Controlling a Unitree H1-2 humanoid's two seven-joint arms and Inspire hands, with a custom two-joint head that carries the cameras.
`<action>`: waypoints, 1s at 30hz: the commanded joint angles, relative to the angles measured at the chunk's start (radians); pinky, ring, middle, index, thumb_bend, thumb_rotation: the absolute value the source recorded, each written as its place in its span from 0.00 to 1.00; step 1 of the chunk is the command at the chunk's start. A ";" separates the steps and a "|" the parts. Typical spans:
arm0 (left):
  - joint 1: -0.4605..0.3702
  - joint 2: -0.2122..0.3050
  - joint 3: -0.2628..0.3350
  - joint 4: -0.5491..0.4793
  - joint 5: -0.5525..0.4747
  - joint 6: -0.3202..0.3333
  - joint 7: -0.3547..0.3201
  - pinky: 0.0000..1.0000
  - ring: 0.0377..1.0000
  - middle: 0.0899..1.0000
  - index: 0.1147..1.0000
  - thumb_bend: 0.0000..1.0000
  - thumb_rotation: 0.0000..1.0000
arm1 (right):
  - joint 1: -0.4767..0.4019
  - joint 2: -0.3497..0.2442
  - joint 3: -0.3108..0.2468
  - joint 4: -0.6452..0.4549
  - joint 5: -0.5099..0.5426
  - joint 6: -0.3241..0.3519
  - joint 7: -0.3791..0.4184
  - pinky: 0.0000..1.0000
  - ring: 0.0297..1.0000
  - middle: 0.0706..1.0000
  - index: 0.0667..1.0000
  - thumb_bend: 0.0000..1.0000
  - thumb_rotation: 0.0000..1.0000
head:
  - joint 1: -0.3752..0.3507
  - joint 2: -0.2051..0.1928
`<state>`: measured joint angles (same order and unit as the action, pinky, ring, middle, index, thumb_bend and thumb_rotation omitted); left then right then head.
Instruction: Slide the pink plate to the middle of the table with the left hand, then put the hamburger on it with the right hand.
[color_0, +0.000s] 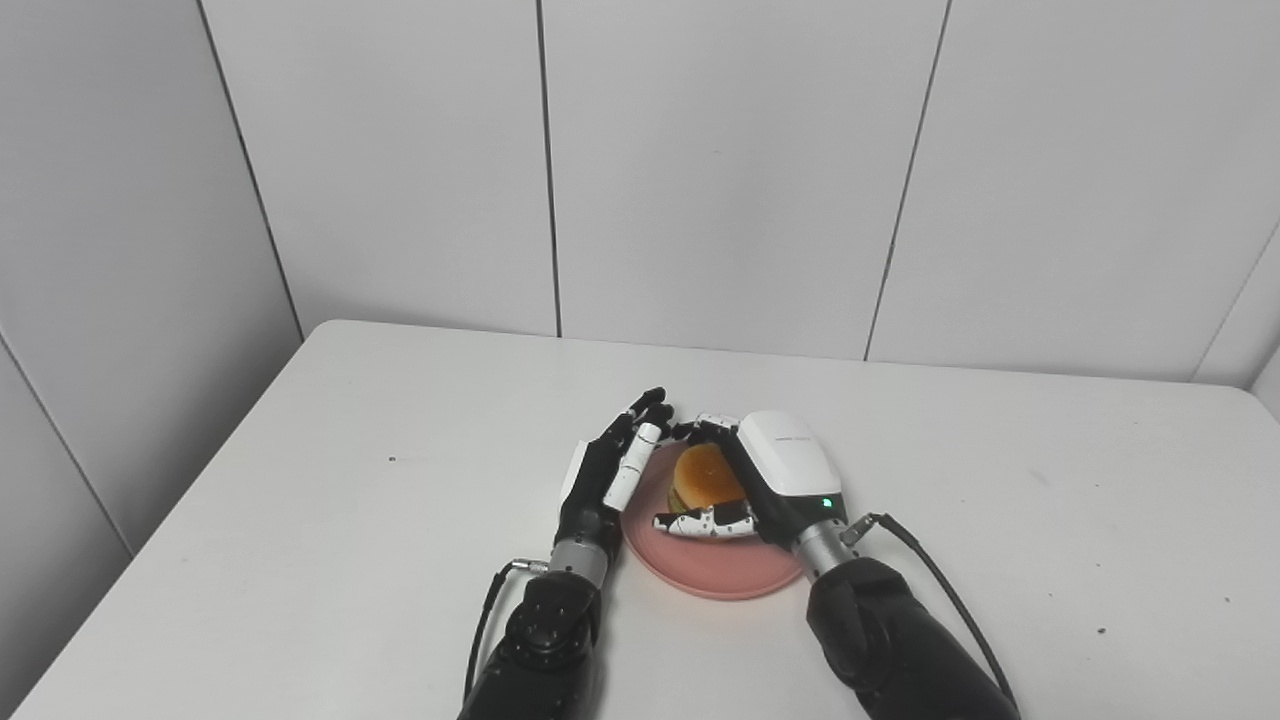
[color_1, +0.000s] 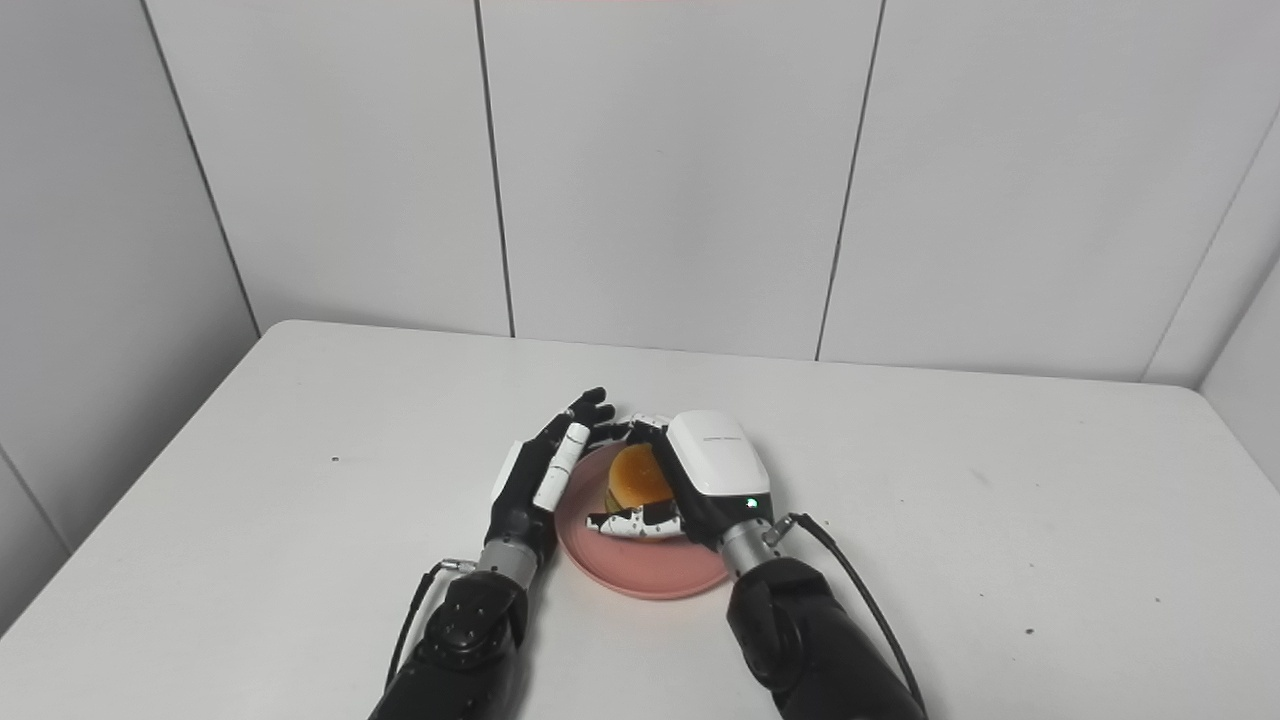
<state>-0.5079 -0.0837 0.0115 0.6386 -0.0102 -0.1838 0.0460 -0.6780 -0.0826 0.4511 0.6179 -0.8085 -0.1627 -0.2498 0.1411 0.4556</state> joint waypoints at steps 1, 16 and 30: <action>-0.022 -0.011 -0.001 0.019 -0.016 0.001 -0.016 0.85 0.86 0.86 0.80 0.67 0.78 | -0.033 0.000 -0.008 -0.065 0.010 0.014 0.010 0.83 0.83 0.83 0.77 0.74 0.98 | 0.001 0.002; -0.024 -0.009 0.007 0.009 -0.048 0.017 -0.040 0.88 0.89 0.89 0.86 0.67 0.75 | -0.023 -0.008 0.002 -0.187 -0.055 0.106 0.059 1.00 0.96 0.94 0.84 0.88 1.00 | -0.008 0.011; -0.013 -0.015 0.024 -0.021 -0.033 -0.010 0.015 0.90 0.85 0.87 0.67 0.81 0.88 | -0.002 0.029 -0.236 -0.180 0.275 0.012 0.034 0.75 0.86 0.87 0.81 0.87 1.00 | -0.014 0.009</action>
<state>-0.5071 -0.0897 0.0329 0.6274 -0.0508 -0.1800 0.0420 -0.6557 -0.0678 0.2439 0.4445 -0.5977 -0.0876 -0.1952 0.1273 0.4633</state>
